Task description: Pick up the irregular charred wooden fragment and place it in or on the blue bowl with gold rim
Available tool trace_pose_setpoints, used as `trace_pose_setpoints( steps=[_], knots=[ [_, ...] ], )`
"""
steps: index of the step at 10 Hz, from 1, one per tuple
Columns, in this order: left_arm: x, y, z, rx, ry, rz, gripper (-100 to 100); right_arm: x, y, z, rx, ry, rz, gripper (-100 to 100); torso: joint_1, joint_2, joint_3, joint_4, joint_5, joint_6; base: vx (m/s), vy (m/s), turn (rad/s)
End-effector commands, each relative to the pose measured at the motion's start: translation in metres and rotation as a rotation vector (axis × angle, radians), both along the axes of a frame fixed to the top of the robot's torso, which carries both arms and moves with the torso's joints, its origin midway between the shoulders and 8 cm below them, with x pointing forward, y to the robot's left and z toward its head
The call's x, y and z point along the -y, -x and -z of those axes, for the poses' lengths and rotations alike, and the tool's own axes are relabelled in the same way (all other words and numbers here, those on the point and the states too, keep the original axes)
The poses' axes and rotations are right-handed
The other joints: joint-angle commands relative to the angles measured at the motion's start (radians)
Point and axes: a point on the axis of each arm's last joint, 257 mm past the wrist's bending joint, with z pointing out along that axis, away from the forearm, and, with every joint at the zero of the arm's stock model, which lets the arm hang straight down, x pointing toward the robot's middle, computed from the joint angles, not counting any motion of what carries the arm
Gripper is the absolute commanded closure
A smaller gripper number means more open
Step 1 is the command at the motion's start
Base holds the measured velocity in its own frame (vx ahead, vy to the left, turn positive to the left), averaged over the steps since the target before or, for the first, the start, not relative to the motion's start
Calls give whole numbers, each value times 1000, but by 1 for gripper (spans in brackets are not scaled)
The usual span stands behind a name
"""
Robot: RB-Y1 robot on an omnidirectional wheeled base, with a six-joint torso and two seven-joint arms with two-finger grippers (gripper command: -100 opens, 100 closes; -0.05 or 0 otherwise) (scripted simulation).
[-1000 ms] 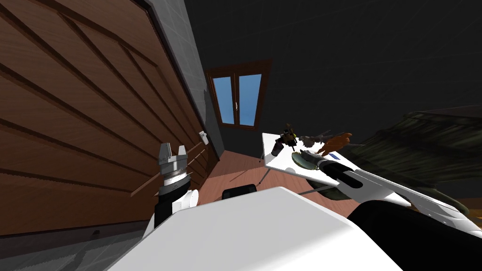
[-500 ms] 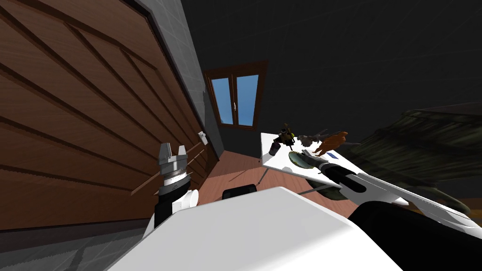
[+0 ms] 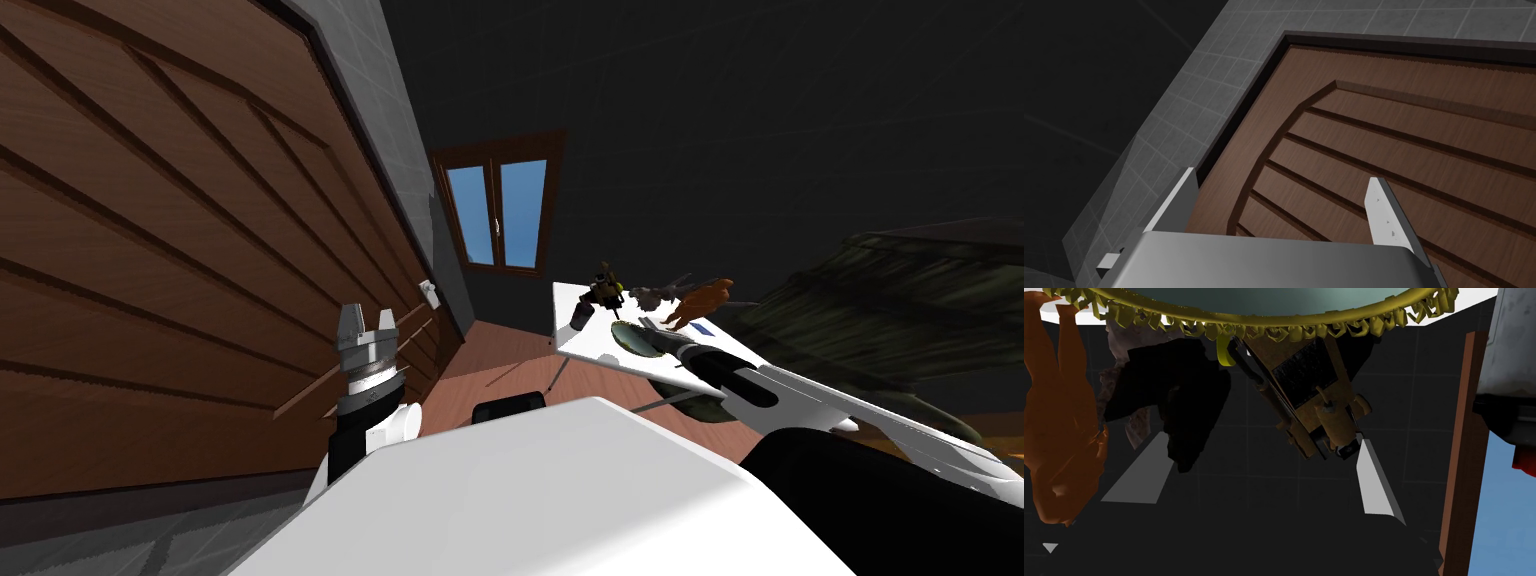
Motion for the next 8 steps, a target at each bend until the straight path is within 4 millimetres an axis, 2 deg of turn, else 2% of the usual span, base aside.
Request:
trace_pose_setpoints(
  steps=[1, 8],
  knots=[
    [0, 0, 0, 0, 0, 0, 0, -7, -4, -14, 3, 3, -11, -100, 0, 0, 0, 0, 0, 0, 30, -29, -137],
    [0, 0, 0, 0, 0, 0, 0, -48, -22, -52, 2, 2, -77, -100, -1, 0, 0, 0, 0, 0, 21, -29, -83]
  ],
)
